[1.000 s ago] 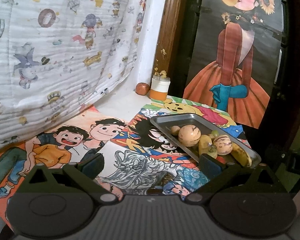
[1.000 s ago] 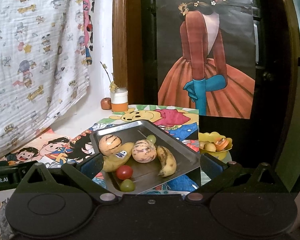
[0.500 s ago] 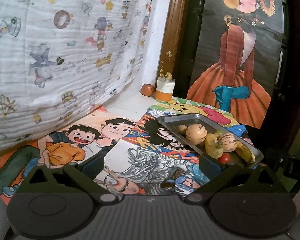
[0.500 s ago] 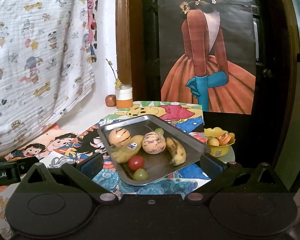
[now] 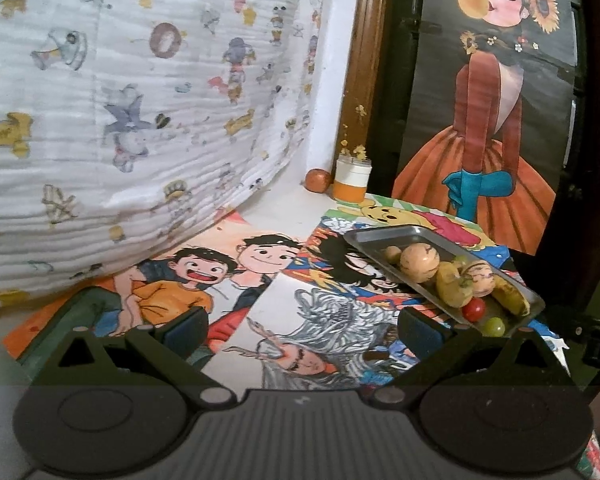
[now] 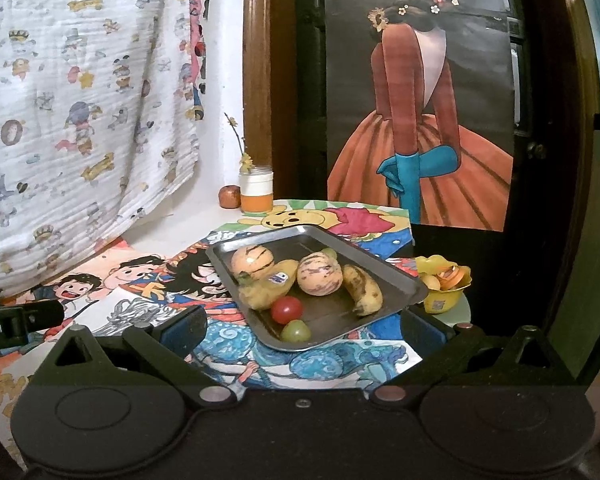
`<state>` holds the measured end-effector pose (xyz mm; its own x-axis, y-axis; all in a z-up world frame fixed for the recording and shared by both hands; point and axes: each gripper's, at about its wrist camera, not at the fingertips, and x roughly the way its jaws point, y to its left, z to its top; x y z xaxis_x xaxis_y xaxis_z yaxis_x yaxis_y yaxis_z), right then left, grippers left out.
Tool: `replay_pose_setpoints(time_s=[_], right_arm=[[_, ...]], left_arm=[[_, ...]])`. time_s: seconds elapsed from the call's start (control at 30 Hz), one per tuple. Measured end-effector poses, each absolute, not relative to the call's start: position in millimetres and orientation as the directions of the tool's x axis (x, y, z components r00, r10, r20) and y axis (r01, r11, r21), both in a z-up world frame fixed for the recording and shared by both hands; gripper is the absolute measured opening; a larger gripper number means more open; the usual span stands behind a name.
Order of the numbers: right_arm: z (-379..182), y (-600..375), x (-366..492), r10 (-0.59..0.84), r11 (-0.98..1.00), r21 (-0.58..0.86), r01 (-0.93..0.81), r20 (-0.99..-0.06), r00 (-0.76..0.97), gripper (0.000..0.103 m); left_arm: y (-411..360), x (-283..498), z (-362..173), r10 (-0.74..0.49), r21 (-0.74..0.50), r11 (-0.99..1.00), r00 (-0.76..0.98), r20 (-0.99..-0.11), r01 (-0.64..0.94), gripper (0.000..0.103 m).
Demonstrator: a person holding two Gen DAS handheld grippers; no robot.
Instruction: Organize fruits
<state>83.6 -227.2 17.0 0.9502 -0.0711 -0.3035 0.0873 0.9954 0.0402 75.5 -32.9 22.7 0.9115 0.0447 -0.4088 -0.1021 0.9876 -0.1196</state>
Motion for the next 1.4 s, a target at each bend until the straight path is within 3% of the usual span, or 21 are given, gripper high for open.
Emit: replay_pose_setpoints(time_s=[1.4], right_arm=[[-15,-183,58,0.037,0.999,0.034,-0.027,-0.358,0.933,0.103]], left_arm=[[8,30,-2,0.09,-0.088,0.985,0.886,-0.455,-0.146,0.103]])
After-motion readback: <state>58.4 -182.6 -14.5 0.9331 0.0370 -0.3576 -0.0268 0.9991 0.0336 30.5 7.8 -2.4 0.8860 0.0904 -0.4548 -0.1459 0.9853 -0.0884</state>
